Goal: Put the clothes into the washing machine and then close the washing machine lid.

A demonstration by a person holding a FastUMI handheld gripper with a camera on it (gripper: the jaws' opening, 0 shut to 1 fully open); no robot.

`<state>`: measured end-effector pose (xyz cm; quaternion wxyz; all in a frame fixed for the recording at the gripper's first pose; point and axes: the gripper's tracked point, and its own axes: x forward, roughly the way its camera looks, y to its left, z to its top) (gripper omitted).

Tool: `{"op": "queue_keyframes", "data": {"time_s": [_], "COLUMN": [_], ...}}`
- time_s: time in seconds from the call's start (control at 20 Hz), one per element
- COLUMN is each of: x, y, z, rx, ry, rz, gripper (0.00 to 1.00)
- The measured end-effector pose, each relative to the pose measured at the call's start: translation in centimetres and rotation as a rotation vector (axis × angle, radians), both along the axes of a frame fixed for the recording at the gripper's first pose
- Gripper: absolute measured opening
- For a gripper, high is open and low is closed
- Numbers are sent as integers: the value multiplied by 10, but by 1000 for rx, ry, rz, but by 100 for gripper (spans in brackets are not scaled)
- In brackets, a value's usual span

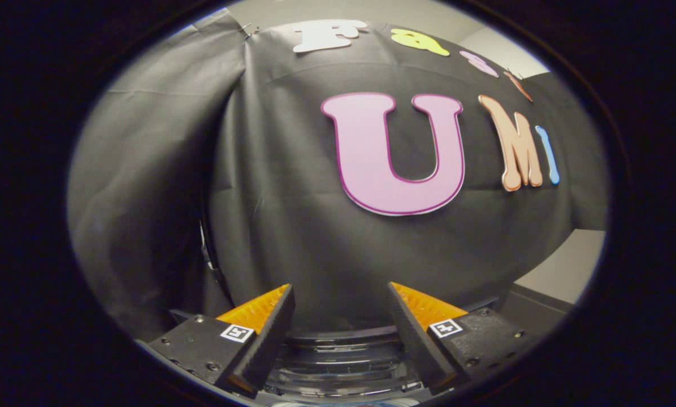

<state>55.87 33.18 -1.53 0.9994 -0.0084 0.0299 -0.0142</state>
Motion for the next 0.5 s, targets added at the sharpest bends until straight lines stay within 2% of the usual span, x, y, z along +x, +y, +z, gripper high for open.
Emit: {"op": "queue_keyframes", "data": {"time_s": [0.1,0.15,0.5], "x": [14,19,18], "y": [-8,-9,-10], "z": [-13,-10,-8], "rx": [0,-28,-33], "ry": [28,-7,-35], "rz": [-33,-30,-10], "gripper": [97,97,97]}}
